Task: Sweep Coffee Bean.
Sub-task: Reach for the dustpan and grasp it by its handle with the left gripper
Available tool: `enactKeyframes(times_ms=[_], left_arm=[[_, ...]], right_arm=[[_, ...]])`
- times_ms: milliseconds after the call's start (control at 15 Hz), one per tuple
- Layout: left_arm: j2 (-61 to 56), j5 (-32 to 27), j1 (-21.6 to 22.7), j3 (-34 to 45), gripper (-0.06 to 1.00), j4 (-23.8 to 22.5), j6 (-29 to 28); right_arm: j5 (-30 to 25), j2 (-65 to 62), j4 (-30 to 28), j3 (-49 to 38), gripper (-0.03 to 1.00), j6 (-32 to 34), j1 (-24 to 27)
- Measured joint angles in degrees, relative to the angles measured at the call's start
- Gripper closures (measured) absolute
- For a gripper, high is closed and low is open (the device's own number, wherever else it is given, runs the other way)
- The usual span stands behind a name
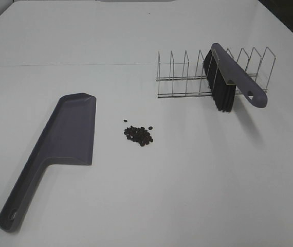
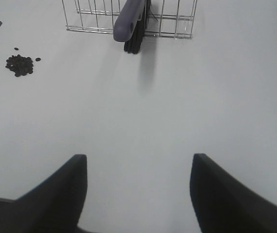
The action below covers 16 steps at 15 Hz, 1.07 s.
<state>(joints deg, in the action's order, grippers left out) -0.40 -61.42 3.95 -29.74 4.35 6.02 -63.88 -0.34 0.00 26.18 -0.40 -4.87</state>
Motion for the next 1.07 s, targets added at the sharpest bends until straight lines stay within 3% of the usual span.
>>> enactKeyframes(times_ms=[1067], left_arm=[[0.0, 0.0, 0.0, 0.0, -0.05, 0.0, 0.0]], right_arm=[[0.0, 0.0, 0.0, 0.0, 0.43, 0.0, 0.0]])
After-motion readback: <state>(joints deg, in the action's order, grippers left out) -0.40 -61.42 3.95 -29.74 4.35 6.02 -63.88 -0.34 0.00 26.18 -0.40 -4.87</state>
